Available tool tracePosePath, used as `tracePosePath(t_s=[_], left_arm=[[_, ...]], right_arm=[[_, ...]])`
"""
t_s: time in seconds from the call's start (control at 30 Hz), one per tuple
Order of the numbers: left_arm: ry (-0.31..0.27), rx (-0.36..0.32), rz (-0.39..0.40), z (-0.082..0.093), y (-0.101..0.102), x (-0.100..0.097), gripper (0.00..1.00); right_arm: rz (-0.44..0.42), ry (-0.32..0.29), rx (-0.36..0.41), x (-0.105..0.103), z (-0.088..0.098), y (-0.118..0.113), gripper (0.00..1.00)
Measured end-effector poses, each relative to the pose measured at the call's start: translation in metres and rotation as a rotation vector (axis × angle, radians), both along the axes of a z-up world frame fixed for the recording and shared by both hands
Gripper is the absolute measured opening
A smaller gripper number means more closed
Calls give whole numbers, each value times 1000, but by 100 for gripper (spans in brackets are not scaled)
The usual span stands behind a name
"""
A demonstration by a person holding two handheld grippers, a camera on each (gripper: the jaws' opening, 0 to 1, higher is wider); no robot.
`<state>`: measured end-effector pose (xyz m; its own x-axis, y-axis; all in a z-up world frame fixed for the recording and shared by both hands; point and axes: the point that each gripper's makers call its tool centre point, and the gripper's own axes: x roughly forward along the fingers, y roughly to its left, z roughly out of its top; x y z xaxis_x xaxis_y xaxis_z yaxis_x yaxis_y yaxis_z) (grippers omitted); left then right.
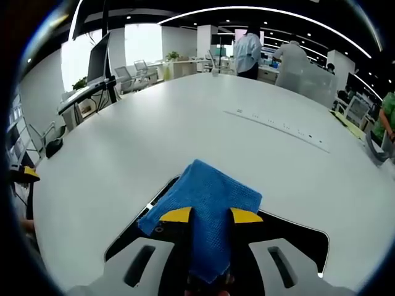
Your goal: Wipe the mirror surface with the cleaning cloth until all visible marks leave the cleaned area.
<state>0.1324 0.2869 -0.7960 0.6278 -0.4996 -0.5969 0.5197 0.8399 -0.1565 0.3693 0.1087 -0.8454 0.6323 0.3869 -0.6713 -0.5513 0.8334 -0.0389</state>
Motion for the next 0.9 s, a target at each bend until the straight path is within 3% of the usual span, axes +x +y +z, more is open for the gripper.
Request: tracePosePath(t_s=[0.9], left_arm=[[-1,-1,-22,0,-12,7,99]], right_arm=[[-34,4,-12,2,0,-28,21]])
